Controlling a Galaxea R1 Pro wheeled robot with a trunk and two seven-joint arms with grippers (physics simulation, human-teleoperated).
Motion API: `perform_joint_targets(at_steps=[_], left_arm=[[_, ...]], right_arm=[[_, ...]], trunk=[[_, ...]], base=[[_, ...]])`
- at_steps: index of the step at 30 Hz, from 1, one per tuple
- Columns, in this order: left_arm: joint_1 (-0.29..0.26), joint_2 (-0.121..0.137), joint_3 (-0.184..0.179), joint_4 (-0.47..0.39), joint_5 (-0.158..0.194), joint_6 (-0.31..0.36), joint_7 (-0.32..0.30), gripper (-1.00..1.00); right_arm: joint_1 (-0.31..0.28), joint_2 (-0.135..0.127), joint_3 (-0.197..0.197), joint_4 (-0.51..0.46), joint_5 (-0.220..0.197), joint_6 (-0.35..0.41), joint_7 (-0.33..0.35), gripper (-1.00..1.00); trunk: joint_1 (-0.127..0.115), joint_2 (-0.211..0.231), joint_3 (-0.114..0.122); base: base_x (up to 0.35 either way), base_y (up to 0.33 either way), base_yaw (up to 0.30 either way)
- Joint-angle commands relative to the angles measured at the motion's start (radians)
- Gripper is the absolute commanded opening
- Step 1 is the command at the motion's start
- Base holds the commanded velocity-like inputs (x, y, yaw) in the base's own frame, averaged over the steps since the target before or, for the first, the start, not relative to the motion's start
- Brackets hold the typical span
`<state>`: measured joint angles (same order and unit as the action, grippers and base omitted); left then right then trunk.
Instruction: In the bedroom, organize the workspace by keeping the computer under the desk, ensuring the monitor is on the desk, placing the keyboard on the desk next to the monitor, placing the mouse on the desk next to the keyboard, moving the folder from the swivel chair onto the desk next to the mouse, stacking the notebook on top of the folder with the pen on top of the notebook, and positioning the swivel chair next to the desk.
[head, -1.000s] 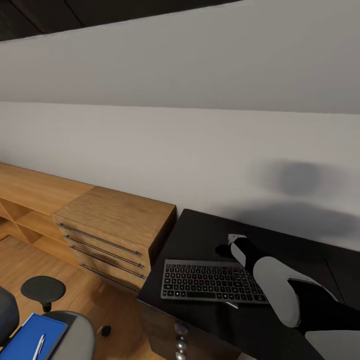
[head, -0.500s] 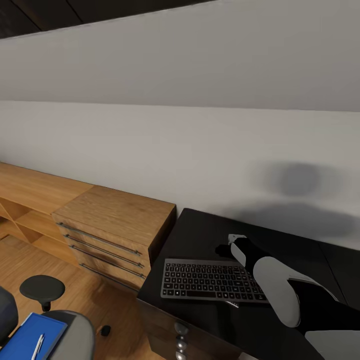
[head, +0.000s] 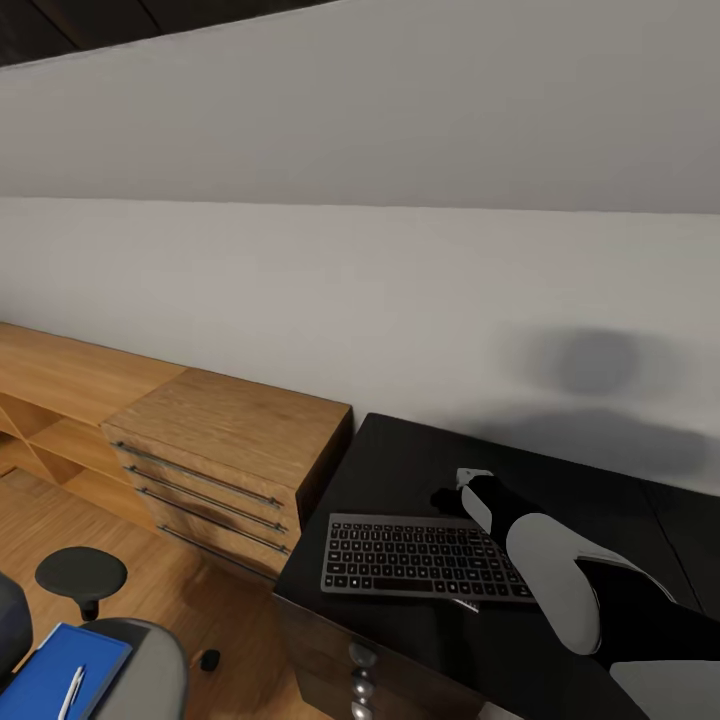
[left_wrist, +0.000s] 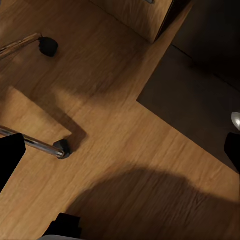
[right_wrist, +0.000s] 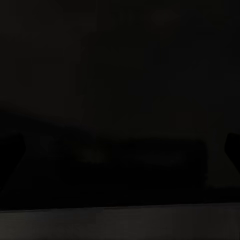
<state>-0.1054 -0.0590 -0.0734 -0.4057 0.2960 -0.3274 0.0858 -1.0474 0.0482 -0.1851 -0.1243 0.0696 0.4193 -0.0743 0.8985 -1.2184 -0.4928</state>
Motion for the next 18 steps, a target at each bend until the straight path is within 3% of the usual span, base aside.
perform_joint_targets(at_steps=[1,18], left_arm=[[-0.001,0.001,-0.008,0.0,0.003,-0.003,0.009,1.0],[0.0,0.001,-0.006,0.001,0.004,-0.002,0.007,1.0]], right_arm=[[0.0,0.001,-0.008,-0.002,0.007,0.006,-0.002,1.0],[0.0,0.0,-0.008,-0.001,0.007,0.006,-0.002,1.0]], trunk=[[0.0,-0.001,-0.001],[0.0,-0.001,-0.001]], base=[[0.0,0.0,0.0],[0.0,0.0,0.0]])
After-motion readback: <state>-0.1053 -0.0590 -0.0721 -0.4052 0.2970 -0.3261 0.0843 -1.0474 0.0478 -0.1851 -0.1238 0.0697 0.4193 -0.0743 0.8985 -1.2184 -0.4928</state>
